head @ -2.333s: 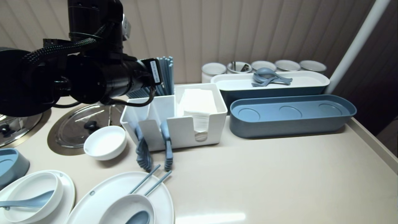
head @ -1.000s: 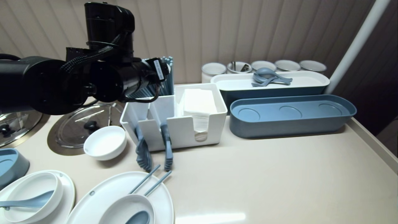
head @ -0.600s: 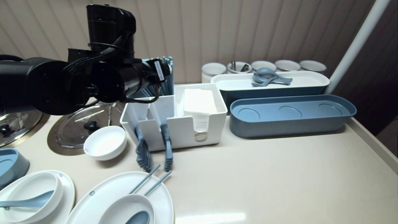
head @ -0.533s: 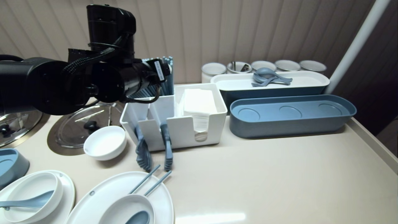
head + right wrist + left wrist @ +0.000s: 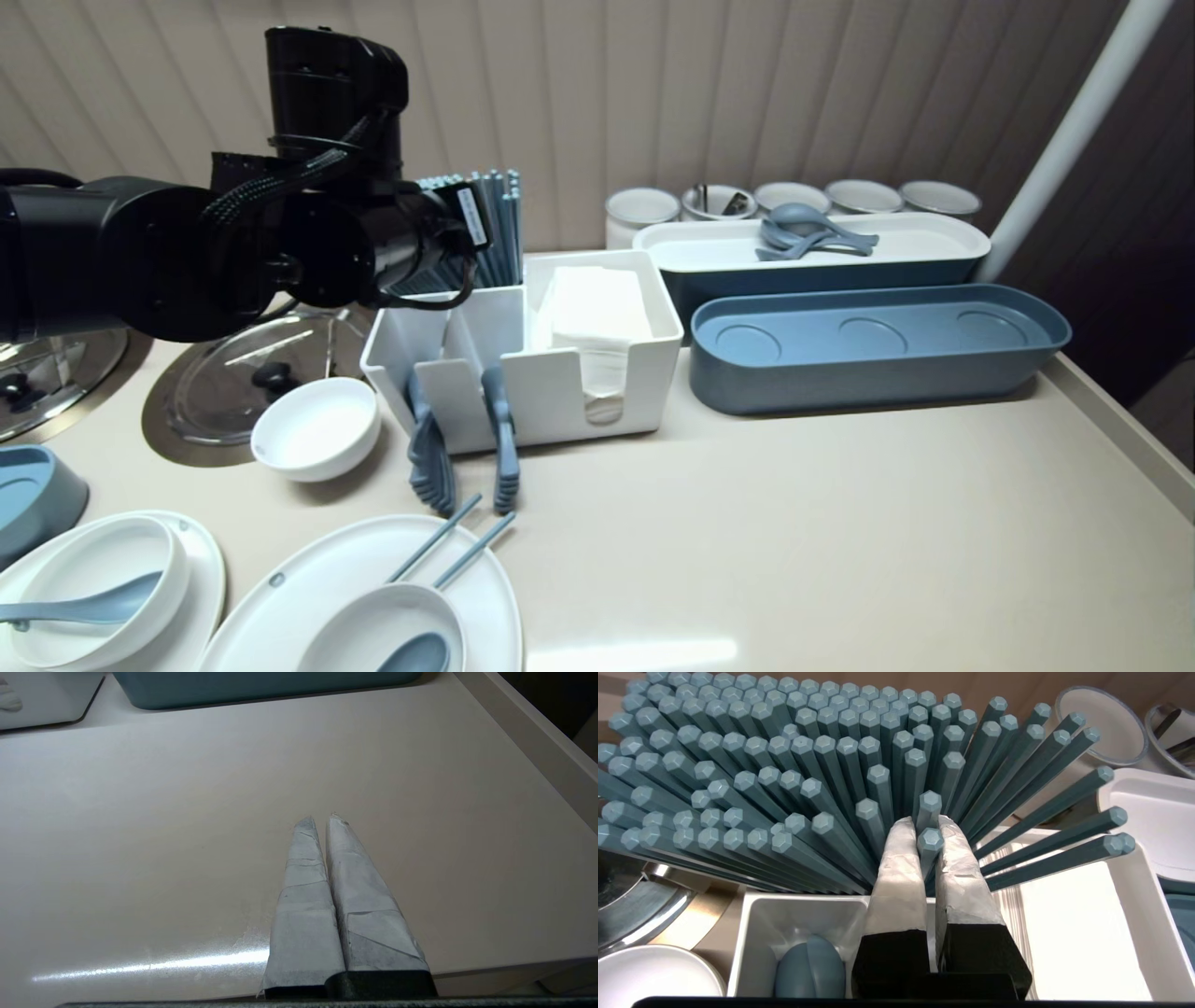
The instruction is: Pick the chopsticks and place it on the plate
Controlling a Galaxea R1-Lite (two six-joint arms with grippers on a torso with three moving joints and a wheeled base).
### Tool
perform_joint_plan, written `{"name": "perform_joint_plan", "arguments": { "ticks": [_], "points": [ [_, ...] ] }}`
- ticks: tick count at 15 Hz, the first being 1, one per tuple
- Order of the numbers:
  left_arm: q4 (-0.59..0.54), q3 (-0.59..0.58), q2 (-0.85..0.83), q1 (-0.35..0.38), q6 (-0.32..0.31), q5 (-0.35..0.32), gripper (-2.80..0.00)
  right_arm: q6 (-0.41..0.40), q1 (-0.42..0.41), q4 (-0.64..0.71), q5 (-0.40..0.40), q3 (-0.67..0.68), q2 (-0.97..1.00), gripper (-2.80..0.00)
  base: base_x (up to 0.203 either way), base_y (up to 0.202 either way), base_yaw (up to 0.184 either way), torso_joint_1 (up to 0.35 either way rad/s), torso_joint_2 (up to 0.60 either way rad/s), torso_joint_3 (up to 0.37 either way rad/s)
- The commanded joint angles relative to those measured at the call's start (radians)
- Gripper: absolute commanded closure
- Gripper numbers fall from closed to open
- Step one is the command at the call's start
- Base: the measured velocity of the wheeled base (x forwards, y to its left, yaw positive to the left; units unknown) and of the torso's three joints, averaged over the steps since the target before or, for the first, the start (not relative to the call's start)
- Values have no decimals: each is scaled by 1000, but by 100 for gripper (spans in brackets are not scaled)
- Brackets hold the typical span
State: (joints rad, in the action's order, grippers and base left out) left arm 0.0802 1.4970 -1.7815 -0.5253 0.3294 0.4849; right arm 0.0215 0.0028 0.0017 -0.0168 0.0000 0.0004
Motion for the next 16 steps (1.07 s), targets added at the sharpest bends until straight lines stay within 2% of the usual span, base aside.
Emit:
{"name": "perform_joint_plan", "arguments": {
  "ticks": [1, 6, 12, 16],
  "points": [
    [1, 0, -1, 1, 2, 3, 0, 0, 0, 0, 0, 0, 0, 0, 0, 0, 0, 0, 0, 0],
    [1, 2, 16, -1, 2, 0, 0, 0, 0, 0, 0, 0, 1, 0, 0, 0, 0, 0, 0, 0],
    [-12, 8, 185, -2, -6, -16, 0, 0, 0, 0, 0, 0, 0, 0, 0, 0, 0, 0, 0, 0],
    [-78, 9, 254, -2, -59, -17, 0, 0, 0, 0, 0, 0, 0, 0, 0, 0, 0, 0, 0, 0]
  ]
}}
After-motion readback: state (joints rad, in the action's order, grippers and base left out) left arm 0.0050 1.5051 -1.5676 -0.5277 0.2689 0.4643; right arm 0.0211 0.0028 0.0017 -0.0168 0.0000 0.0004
